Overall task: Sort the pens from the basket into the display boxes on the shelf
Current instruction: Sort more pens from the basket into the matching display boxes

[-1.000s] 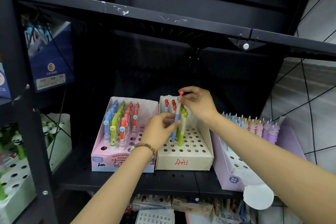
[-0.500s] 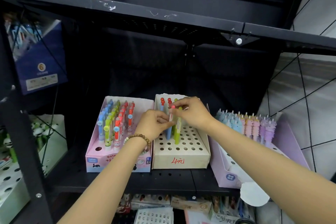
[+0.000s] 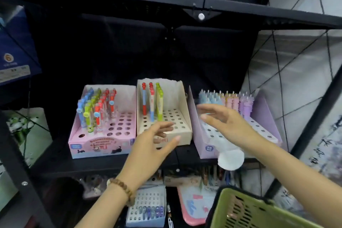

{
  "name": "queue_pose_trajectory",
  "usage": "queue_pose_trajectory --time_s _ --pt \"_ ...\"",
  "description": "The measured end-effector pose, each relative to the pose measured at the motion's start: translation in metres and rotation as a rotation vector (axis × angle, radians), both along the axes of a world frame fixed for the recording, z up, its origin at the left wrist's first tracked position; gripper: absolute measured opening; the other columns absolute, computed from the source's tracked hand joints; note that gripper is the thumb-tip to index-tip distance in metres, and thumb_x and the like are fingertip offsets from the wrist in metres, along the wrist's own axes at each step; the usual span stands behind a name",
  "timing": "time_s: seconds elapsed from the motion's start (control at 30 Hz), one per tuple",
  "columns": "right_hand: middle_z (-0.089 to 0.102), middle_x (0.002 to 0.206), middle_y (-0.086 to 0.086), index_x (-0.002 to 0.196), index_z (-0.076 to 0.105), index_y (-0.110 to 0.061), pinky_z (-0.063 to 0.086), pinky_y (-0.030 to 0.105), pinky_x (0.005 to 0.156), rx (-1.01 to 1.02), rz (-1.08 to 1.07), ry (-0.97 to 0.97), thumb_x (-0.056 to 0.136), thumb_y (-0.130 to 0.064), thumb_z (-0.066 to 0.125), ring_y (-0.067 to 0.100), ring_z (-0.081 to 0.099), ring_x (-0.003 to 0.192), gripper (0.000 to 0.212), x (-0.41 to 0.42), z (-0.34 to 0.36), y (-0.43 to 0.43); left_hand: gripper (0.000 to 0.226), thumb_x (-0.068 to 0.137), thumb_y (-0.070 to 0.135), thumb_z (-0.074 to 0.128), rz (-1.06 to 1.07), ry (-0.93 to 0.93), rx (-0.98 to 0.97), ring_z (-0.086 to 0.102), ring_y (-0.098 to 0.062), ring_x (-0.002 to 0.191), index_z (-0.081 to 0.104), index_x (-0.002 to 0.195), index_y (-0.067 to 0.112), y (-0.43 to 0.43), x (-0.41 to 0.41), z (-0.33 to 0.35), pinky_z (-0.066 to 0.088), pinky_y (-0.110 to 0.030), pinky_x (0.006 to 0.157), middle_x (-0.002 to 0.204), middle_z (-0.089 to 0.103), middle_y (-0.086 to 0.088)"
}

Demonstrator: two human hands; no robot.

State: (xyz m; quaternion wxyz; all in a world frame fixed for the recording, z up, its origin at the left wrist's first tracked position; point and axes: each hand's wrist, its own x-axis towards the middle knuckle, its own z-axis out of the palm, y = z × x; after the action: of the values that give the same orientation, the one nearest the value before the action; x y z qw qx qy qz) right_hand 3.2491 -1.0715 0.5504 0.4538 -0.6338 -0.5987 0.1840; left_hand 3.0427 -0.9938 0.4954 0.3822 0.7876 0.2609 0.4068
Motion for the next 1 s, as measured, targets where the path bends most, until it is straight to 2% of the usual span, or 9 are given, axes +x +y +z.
queue_pose_trajectory --time_s 0.13,0.23,0.37,0.47,0.57,0.67,0.83,0.93,1.0 --pt "0.071 0.106 -0.009 0.105 0.068 -0.027 0.053 0.022 0.084 -0.212 -0.066 0.139 0.079 -0.037 0.062 0.006 0.067 0.096 0.028 0.029 -0.054 -0.094 0.050 0.072 0.068 0.054 -0.322 0.133 -0.094 0.054 0.014 0.104 0.056 0.115 0.043 -0.066 0.045 -0.041 0.043 -0.009 0.087 0.110 0.062 0.030" --pt "0.072 0.104 -0.007 0.105 0.068 -0.022 0.050 0.012 0.079 -0.474 -0.148 0.184 0.089 -0.026 0.061 0.004 0.066 0.094 0.017 0.056 -0.114 -0.163 0.036 0.083 0.056 0.057 -0.520 0.289 -0.131 0.052 0.015 0.104 0.052 0.116 0.041 -0.104 0.090 -0.078 0.040 -0.003 0.085 0.114 0.060 0.025" --pt "0.064 0.109 -0.001 0.114 0.063 -0.011 0.046 0.021 0.085 -0.835 -0.213 0.066 0.095 -0.024 0.054 0.008 0.059 0.096 0.024 0.087 -0.193 -0.238 0.041 0.090 0.046 0.054 -0.720 0.589 -0.140 0.054 -0.001 0.111 0.053 0.126 0.026 -0.132 0.133 -0.120 0.046 -0.021 0.095 0.123 0.058 0.011" --pt "0.060 0.096 0.004 0.112 0.061 -0.003 0.047 0.025 0.077 -0.936 -0.275 0.075 0.096 -0.018 0.054 0.014 0.052 0.091 0.024 0.092 -0.240 -0.266 0.045 0.091 0.047 0.053 -0.719 0.753 0.009 0.053 -0.005 0.113 0.053 0.128 0.023 -0.141 0.136 -0.145 0.044 -0.023 0.097 0.126 0.057 0.009" --pt "0.048 0.139 0.015 0.138 0.039 0.003 0.040 0.008 0.081 -0.986 -0.243 0.185 0.095 -0.026 0.055 0.020 0.049 0.120 0.054 0.090 -0.274 -0.261 0.047 0.086 0.059 0.047 -0.659 0.757 0.165 0.049 0.005 0.107 0.055 0.123 0.031 -0.141 0.116 -0.151 0.036 -0.004 0.086 0.121 0.058 0.015" --pt "0.026 0.154 0.007 0.148 0.024 -0.010 0.033 0.030 0.107 -1.028 -0.205 0.138 0.090 -0.045 0.057 0.025 0.033 0.138 0.076 0.089 -0.306 -0.235 0.056 0.080 0.068 0.040 -0.531 0.660 0.254 0.042 0.005 0.114 0.055 0.123 0.035 -0.134 0.091 -0.151 0.032 -0.012 0.095 0.119 0.051 0.021" --pt "0.023 0.155 0.010 0.150 0.019 -0.013 0.032 0.040 0.110 -1.054 -0.299 0.324 0.083 -0.058 0.059 0.031 0.030 0.139 0.090 0.068 -0.354 -0.184 0.053 0.083 0.060 0.046 -0.380 0.671 0.298 0.047 -0.007 0.122 0.055 0.127 0.032 -0.137 0.078 -0.163 0.029 -0.018 0.098 0.129 0.056 0.012" --pt "0.055 0.107 0.013 0.111 0.055 -0.011 0.045 0.037 0.075 -1.199 -0.309 0.042 0.073 -0.075 0.057 0.024 0.058 0.088 0.075 0.056 -0.367 -0.159 0.053 0.083 0.061 0.046 -0.341 0.657 0.311 0.052 -0.006 0.112 0.056 0.126 0.033 -0.137 0.078 -0.165 0.030 -0.015 0.089 0.122 0.060 0.013" --pt "0.051 0.072 0.005 0.076 0.053 -0.012 0.038 0.032 0.051 -1.184 -0.313 -0.045 0.071 -0.073 0.061 0.018 0.049 0.059 0.061 0.045 -0.373 -0.150 0.051 0.083 0.061 0.046 -0.342 0.641 0.299 0.051 -0.004 0.110 0.057 0.125 0.033 -0.135 0.078 -0.167 0.029 -0.014 0.088 0.120 0.060 0.014"
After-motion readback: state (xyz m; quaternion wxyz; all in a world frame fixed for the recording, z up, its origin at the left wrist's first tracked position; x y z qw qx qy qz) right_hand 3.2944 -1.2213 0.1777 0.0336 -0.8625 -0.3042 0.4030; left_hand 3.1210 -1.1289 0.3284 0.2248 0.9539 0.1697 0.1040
